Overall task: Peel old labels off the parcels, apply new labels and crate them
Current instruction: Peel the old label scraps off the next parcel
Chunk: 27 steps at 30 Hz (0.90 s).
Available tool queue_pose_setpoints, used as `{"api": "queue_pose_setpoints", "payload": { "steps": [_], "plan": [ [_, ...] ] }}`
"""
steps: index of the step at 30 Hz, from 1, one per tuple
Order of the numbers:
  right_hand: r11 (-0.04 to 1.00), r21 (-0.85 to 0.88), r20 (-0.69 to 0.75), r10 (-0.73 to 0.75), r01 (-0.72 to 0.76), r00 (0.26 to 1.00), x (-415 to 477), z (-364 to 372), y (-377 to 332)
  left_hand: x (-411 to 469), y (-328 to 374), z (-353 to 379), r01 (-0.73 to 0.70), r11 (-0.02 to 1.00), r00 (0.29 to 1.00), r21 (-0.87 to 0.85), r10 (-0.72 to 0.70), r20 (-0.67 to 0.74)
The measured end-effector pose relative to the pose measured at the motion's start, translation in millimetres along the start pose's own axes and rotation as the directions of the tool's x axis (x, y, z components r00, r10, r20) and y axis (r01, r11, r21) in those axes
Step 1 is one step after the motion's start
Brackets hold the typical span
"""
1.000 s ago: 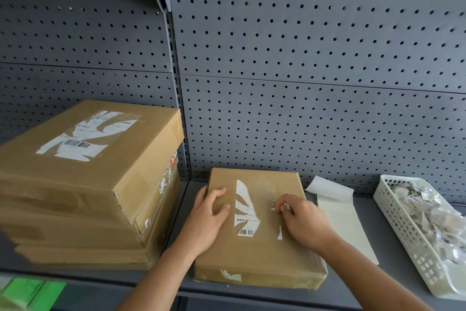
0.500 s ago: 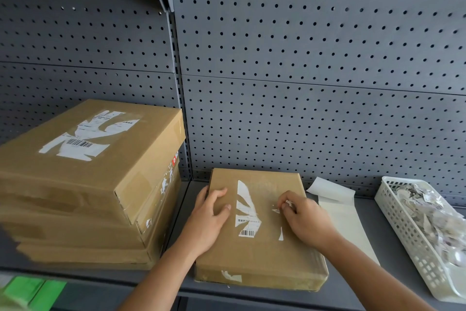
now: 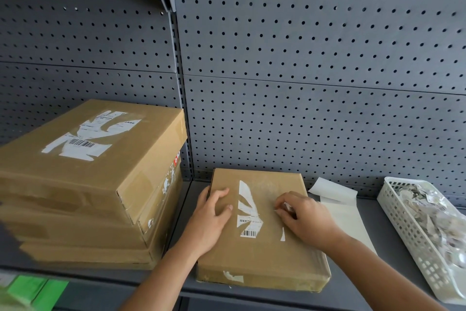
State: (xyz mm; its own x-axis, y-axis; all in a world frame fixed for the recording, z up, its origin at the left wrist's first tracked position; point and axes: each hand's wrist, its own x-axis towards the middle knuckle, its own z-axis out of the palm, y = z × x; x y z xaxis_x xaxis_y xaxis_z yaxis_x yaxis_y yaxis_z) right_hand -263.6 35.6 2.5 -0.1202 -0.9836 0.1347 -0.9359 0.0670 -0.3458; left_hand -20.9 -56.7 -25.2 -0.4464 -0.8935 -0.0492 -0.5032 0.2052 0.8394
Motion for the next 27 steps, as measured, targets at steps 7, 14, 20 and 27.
{"api": "queue_pose_setpoints", "payload": {
  "steps": [7, 14, 20, 27],
  "plan": [
    [0.969, -0.243, 0.018, -0.043, 0.046, 0.999, 7, 11, -2, 1, -1, -1, 0.002, 1.0, 1.0, 0.008, -0.002, 0.005],
    [0.958, -0.279, 0.204, -0.013, 0.07, 0.979, 7, -3, -12, 0, -2, 0, 0.003, 1.0, 1.0, 0.004, -0.003, 0.001],
    [1.0, -0.007, 0.123, 0.019, -0.019, 0.992, 0, -3, 6, 1, -2, 1, -0.009, 1.0, 1.0, -0.014, 0.009, -0.004],
    [0.958, 0.264, 0.036, 0.111, -0.116, 0.993, -5, -10, 2, 1, -2, 1, -0.008, 1.0, 1.0, -0.013, 0.008, 0.01]
  ]
}}
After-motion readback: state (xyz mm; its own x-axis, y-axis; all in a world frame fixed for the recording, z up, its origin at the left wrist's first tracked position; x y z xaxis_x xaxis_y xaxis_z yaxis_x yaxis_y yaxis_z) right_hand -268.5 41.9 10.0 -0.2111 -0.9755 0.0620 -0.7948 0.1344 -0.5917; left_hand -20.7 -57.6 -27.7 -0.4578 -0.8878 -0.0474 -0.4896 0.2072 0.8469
